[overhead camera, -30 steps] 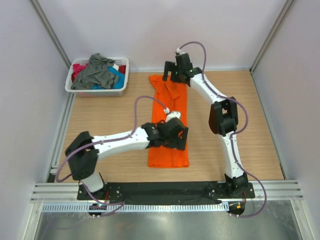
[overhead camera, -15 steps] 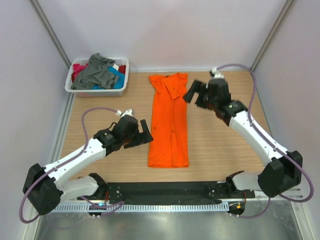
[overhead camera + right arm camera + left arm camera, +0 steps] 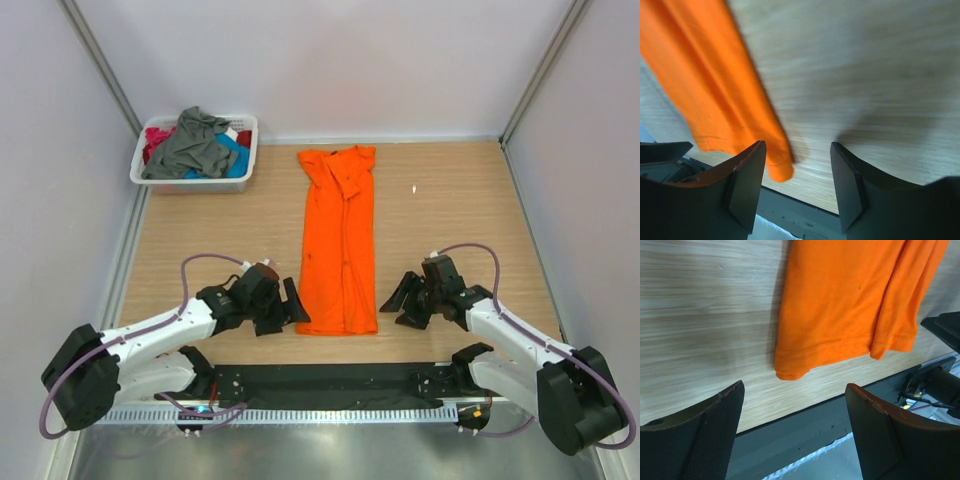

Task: Fold and stack the t-shirts
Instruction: Fold the tshirt

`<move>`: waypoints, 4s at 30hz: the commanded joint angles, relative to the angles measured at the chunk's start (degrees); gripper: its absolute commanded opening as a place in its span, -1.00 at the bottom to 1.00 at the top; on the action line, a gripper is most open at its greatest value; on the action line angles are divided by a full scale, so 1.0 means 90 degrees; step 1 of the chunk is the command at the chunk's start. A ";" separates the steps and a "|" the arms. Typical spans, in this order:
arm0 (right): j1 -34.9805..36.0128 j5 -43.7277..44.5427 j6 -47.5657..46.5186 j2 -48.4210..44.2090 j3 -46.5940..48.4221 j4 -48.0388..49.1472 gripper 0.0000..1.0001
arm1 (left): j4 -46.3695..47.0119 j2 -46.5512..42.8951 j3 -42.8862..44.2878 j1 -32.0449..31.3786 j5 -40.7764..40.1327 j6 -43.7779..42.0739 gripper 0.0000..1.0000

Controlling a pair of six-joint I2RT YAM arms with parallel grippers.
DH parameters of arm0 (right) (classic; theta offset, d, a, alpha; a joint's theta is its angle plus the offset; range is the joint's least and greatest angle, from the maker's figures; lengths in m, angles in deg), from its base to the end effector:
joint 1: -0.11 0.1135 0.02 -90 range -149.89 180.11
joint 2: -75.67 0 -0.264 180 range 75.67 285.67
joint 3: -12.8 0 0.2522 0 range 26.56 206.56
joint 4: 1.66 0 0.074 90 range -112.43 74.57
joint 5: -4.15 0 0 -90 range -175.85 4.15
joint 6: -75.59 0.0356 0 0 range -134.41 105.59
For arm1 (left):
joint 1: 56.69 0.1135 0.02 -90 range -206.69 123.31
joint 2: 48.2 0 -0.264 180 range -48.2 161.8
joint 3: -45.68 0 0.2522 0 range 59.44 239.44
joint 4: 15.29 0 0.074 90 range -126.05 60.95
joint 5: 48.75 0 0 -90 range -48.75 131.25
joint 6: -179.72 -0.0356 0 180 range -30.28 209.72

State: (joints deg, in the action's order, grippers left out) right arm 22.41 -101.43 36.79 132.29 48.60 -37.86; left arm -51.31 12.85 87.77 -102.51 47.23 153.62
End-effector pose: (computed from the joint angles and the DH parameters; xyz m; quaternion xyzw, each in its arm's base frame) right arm 0.1531 0.0731 0.1535 0.1998 0.9296 0.2724 0.1476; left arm 0.1322 -0.1414 0.1730 -0.1341 0.9430 -0.2743 0.1323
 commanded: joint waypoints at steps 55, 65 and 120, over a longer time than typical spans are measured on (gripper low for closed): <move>-0.0173 -0.0144 -0.0845 0.3230 0.4777 -0.0076 -0.98 | 0.0119 0.2443 0.3853 0.1545 -0.0293 -0.1006 -1.00; -0.0681 -0.0604 -0.0933 0.4343 0.5275 0.0452 -0.97 | 0.0520 0.3694 0.4507 0.2083 0.0039 -0.1114 -1.00; -0.1306 -0.0213 -0.1772 0.6494 0.8461 -0.0251 0.80 | -0.0084 0.5932 0.7870 0.2855 0.0264 -0.2626 0.99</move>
State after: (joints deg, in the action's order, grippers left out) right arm 11.09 -103.81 23.72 196.57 125.61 -38.23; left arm -49.08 72.96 160.82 -77.18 49.85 134.91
